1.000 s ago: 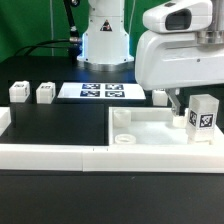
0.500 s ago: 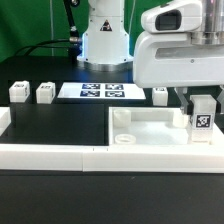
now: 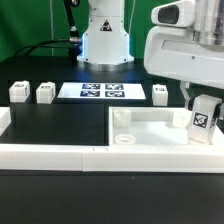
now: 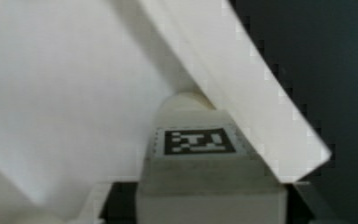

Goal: Assemble square table

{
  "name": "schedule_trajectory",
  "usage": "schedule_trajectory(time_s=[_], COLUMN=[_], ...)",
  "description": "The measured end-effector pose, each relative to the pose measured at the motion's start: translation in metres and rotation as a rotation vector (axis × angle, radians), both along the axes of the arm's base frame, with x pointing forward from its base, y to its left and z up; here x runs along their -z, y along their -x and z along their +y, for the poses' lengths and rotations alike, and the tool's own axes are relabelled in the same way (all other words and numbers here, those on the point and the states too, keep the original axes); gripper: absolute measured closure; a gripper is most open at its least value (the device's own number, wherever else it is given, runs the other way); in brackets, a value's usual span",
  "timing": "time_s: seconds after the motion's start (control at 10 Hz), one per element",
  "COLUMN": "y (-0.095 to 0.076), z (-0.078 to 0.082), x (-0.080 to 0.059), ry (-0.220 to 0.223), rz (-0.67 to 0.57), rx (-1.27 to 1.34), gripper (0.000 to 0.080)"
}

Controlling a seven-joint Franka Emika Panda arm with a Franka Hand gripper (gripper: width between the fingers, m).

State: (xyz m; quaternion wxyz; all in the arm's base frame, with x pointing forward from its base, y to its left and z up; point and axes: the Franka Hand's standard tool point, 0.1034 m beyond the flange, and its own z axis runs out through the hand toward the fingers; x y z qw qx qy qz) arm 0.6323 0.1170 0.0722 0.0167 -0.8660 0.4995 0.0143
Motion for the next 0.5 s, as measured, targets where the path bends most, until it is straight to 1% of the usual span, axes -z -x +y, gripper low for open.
schedule_trajectory(time_s=[0.1, 0.4, 0.5], y=[-0.0002, 0.0007, 0.0007], z=[-0.0013, -0.0004, -0.0006], x=[0.0, 0.0002, 0.0004], ry=[-0.024, -0.022, -0.022], rz=[0.01, 0.023, 0.022], rx=[0.145, 0.337, 0.319], gripper=[0.0509, 0.0509, 0.0508])
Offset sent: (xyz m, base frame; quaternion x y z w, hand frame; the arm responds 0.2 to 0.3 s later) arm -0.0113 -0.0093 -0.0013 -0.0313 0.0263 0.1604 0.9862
